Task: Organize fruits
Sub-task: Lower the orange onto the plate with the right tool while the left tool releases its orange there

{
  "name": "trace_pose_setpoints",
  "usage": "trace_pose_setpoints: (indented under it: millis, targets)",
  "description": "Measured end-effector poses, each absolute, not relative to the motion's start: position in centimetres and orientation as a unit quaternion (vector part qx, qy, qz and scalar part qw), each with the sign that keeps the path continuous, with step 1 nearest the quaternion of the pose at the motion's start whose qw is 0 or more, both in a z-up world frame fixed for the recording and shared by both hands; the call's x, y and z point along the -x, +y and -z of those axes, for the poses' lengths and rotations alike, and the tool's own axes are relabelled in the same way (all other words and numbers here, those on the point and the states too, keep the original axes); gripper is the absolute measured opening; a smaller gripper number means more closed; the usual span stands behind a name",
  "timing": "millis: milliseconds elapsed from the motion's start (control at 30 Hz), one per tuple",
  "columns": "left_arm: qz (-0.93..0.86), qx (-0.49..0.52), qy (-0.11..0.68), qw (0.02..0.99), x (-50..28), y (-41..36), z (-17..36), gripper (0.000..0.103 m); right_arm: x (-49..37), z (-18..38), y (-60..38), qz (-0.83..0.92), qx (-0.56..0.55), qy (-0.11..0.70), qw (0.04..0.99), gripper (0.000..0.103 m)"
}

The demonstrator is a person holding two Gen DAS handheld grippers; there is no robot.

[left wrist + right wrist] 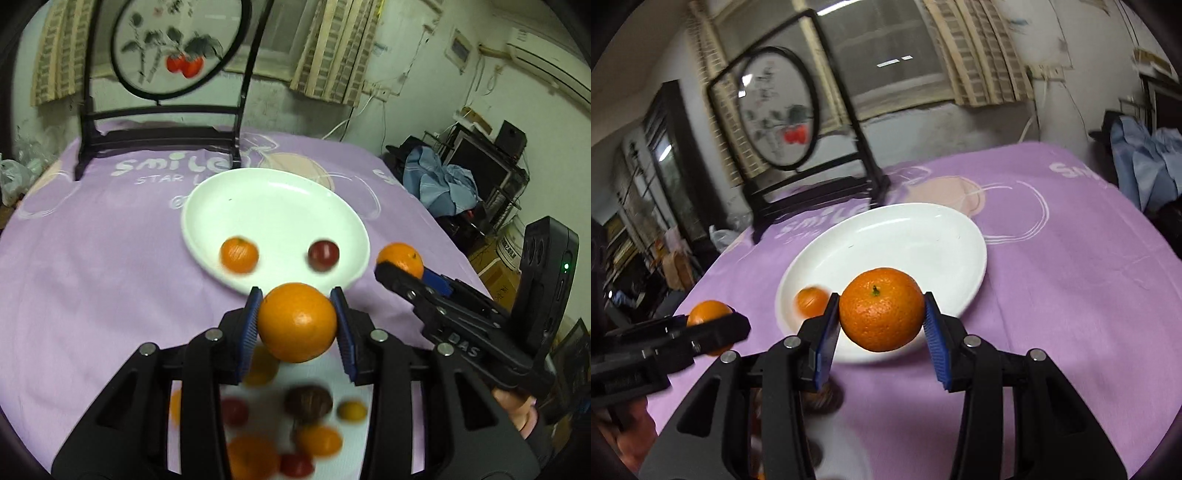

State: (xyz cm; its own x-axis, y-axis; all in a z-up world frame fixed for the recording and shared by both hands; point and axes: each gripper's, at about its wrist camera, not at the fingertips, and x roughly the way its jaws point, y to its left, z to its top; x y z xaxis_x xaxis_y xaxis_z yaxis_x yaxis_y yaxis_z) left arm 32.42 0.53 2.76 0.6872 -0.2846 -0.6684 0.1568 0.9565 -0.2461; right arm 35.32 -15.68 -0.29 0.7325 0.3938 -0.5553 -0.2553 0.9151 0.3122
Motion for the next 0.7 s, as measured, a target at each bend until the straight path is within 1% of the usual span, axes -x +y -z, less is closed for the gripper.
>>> trace_pose_setpoints:
  millis: [167, 233, 400, 433, 467, 500, 533, 567, 633, 700]
  targets:
    - [0.097, 0.016, 0.398, 0.912, -37.8, -2.4, -1.3, 0.039, -40.4, 2.4, -16.0, -0.159, -0.120, 0.354, 0.914, 0.044]
    - [0.098, 0.014, 0.414, 0.905, -38.9, -2.8, -0.4, 0.039, -41.7, 3.0, -16.3, -0.162, -0.130, 0.368, 0.906, 0.044]
    - [0.090, 0.006, 0.459, 0.884, -41.5, -3.1, 2.0, 0.039, -43.1, 3.8, -16.1, -0.165, -0.115, 0.387, 0.900, 0.046]
    - [0.091, 0.008, 0.463, 0.882, -41.8, -3.0, 2.2, 0.039, -43.2, 3.8, -16.1, -0.165, -0.115, 0.392, 0.898, 0.048]
    - [0.093, 0.011, 0.466, 0.880, -42.0, -2.9, 2.3, 0.039, -43.2, 3.9, -16.2, -0.169, -0.122, 0.399, 0.893, 0.054]
    - [0.090, 0.012, 0.471, 0.878, -42.2, -2.9, 2.5, 0.039, -43.2, 3.9, -16.4, -0.174, -0.132, 0.400, 0.890, 0.057]
    - [0.085, 0.010, 0.472, 0.877, -42.2, -2.8, 2.7, 0.042, -43.1, 3.8, -16.5, -0.173, -0.137, 0.397, 0.891, 0.062]
    - [0.083, 0.010, 0.470, 0.879, -42.1, -2.8, 2.6, 0.049, -42.7, 3.4, -16.6, -0.168, -0.138, 0.392, 0.894, 0.063]
    - [0.084, 0.014, 0.464, 0.882, -41.6, -2.6, 2.2, 0.056, -41.9, 2.6, -16.4, -0.166, -0.124, 0.380, 0.902, 0.064]
    - [0.091, 0.020, 0.455, 0.885, -40.5, -2.2, 1.3, 0.057, -41.0, 1.7, -16.3, -0.166, -0.116, 0.369, 0.907, 0.064]
